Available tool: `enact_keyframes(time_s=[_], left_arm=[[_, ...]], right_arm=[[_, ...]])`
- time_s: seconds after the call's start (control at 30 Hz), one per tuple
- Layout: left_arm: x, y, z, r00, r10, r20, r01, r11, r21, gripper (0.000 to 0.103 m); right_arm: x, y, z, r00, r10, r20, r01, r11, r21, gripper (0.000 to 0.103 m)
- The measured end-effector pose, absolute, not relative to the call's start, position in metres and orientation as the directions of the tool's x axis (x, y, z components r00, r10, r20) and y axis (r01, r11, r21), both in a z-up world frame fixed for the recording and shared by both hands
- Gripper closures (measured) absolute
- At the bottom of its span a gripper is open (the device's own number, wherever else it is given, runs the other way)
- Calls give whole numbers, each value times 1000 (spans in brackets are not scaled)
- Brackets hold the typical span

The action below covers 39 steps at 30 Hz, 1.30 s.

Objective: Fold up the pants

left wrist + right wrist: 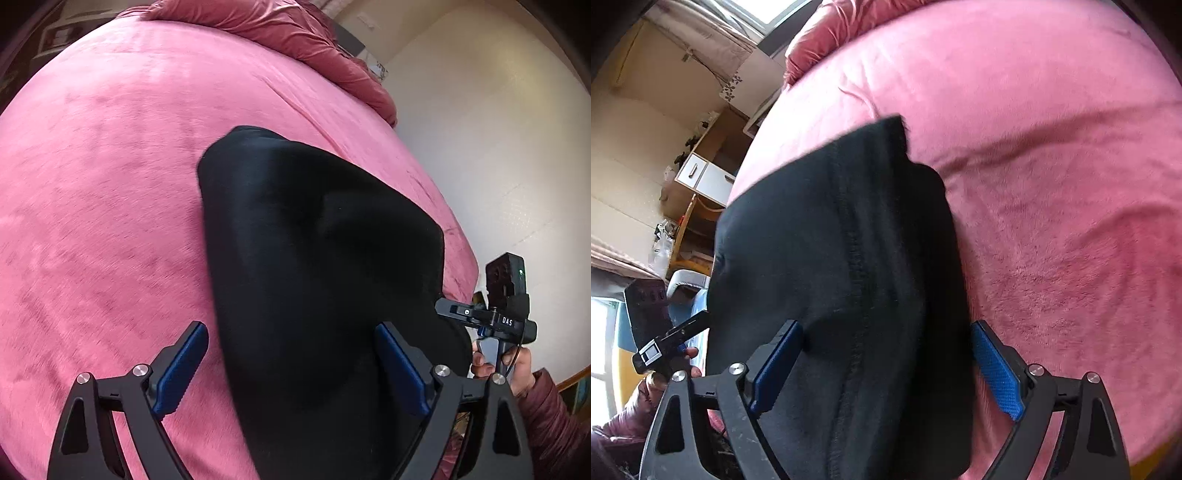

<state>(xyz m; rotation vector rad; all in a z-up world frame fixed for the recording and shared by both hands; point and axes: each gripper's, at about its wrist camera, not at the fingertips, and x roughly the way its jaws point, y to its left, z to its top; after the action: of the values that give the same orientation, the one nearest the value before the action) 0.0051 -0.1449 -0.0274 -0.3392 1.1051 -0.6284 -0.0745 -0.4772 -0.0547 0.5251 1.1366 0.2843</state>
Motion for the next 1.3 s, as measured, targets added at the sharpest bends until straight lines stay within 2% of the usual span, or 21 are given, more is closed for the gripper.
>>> enact_keyframes(time_s=[0.1, 0.23, 0.43, 0.53, 0.6, 0.67, 0.8, 1.17, 1.3], left_arm=[[10, -160, -31, 283, -602, -747, 319, 793, -518, 10], [7, -189, -30, 311, -499, -809, 383, 845, -374, 10], [1, -208, -31, 345, -461, -818, 380, 865, -328, 11], [-7, -217, -28, 357, -460, -813, 395, 863, -314, 20], [-10, -221, -23, 374, -458, -806, 417, 860, -295, 30], [-13, -225, -20, 384, -460, -800, 435, 855, -283, 35], [-22, -228, -14, 400, -458, -794, 432, 858, -277, 43], [-41, -222, -2, 445, -474, -760, 444, 854, -272, 55], [-45, -207, 3, 453, -479, -752, 441, 853, -278, 58]], right_arm=[[-69, -478, -67, 376, 516, -770, 39, 821, 569, 8], [-68, -472, -74, 359, 530, -768, 13, 820, 572, 8], [-65, -471, -79, 356, 553, -753, 12, 804, 595, 8], [-65, -471, -79, 358, 547, -757, 5, 810, 587, 9], [-65, -468, -78, 360, 539, -762, -7, 818, 575, 17], [-67, -463, -75, 361, 528, -768, -13, 827, 562, 24], [-68, -455, -70, 364, 517, -775, -19, 836, 549, 29], [-87, -432, -47, 396, 497, -772, -32, 848, 530, 53], [-96, -421, -36, 405, 489, -772, -53, 856, 515, 57]])
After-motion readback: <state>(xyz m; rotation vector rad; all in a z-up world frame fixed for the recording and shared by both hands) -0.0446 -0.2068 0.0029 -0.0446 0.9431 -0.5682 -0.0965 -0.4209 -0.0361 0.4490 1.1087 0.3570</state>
